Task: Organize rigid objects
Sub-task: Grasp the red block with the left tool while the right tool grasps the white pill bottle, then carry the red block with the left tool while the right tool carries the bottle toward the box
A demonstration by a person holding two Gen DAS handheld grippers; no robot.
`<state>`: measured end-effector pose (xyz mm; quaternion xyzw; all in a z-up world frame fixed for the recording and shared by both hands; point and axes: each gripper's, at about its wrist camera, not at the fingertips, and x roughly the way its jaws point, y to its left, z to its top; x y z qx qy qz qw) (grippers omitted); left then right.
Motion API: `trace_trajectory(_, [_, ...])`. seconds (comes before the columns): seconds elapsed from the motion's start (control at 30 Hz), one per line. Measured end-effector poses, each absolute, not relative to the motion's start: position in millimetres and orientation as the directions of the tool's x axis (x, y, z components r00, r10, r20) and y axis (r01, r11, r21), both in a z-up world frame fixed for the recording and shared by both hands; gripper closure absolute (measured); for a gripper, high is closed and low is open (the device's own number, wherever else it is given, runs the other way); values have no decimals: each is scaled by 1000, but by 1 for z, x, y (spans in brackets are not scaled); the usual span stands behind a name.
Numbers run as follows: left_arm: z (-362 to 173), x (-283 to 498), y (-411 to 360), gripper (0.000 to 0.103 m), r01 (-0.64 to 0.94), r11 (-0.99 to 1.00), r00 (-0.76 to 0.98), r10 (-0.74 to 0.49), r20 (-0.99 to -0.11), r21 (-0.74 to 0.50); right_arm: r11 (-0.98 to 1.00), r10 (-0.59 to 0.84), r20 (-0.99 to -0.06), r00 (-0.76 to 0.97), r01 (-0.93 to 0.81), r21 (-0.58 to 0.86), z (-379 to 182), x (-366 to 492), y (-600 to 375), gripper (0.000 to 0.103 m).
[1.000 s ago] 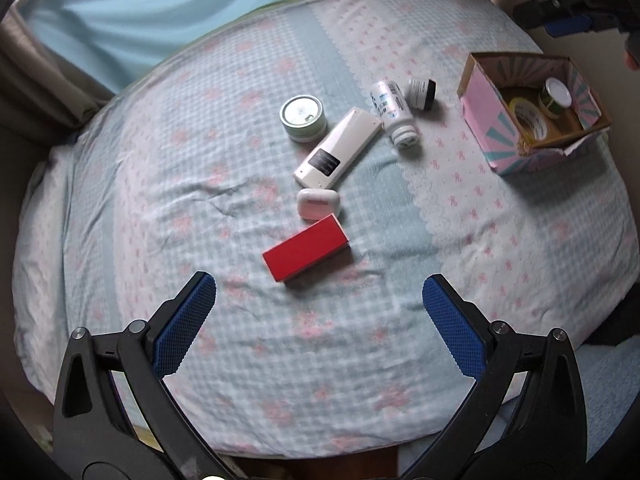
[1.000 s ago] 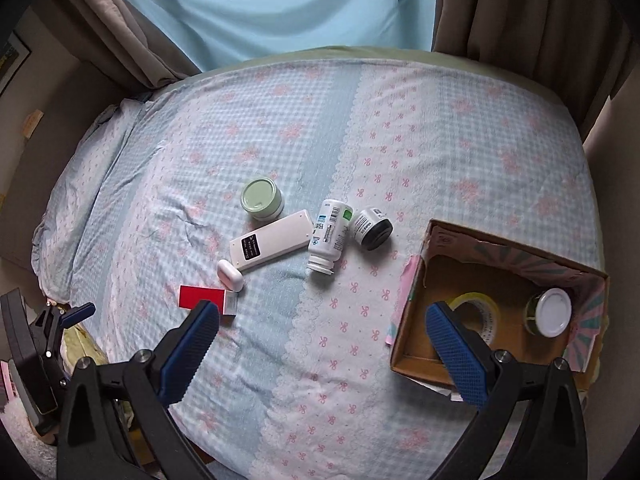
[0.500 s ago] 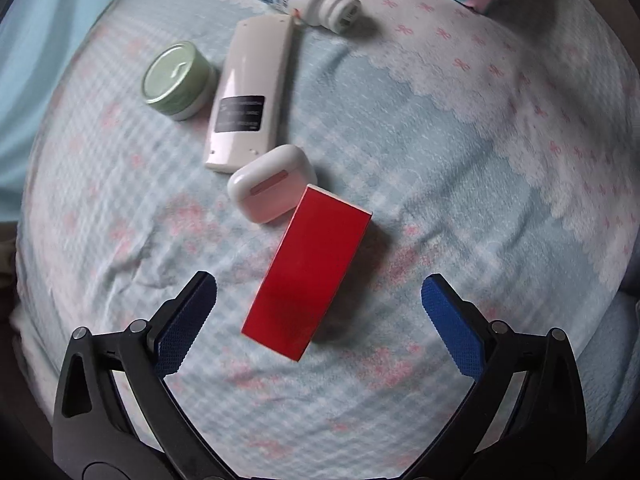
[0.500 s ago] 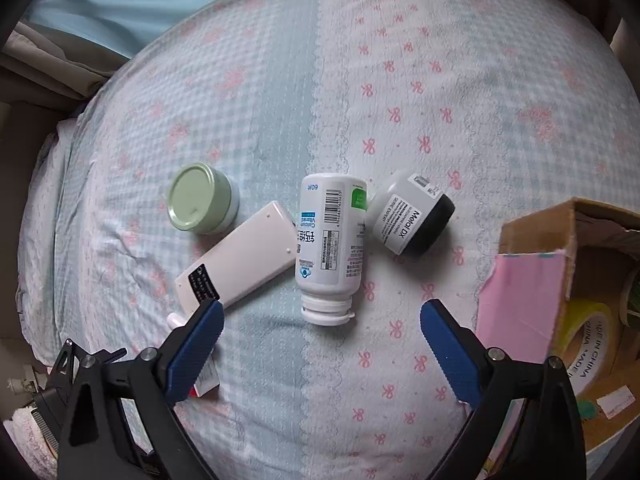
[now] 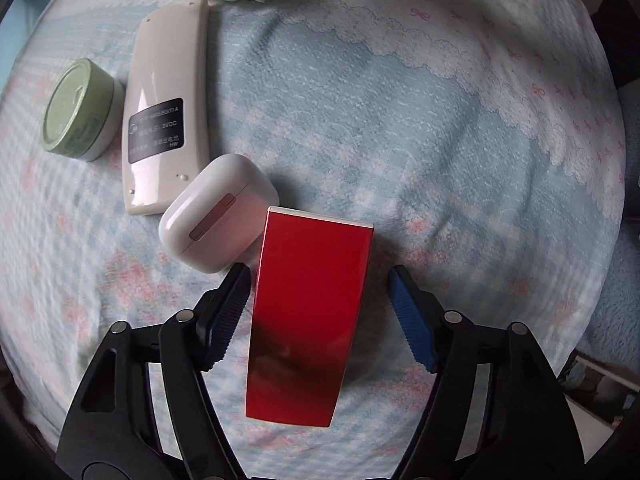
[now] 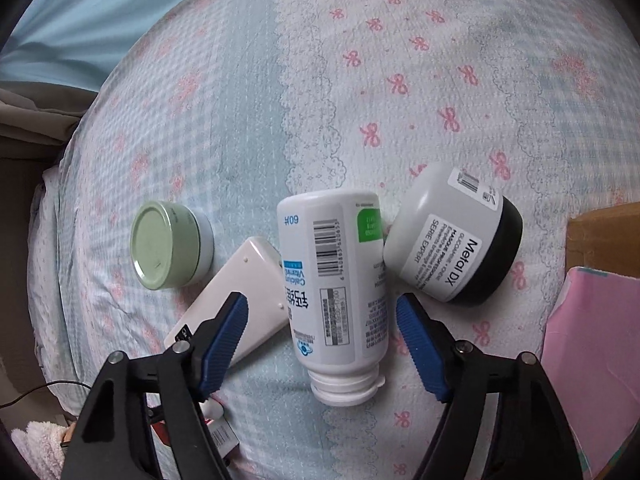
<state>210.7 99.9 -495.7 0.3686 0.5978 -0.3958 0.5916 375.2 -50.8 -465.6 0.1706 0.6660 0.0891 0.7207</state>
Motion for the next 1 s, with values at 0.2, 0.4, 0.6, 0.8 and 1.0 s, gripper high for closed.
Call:
trace_trajectory(0.2, [-506, 206, 97, 60, 933, 359, -18, -14, -1000, -22, 906, 383, -917, 111, 146, 396, -470, 384, -56, 45])
trace_trajectory(0.4, [-513, 217, 99, 64, 935, 352, -33, -8, -999, -34, 910, 372, -922, 108, 154, 386, -475, 385, -58, 54])
trace_trajectory(0.6, [-510, 220, 96, 64, 925, 379, -35, -8, -999, -36, 916, 363, -926, 104, 143, 375, -474, 386, -56, 54])
trace_trajectory(0.8, [-502, 221, 111, 64, 902, 431, -25, -14, -1000, -28, 920, 360, -927, 106, 125, 372, -470, 384, -54, 55])
trace_trajectory(1.0, [-490, 225, 124, 64, 853, 520, -25, -36, -999, -40, 917, 374, -920, 118, 103, 386, -462, 376, -54, 55])
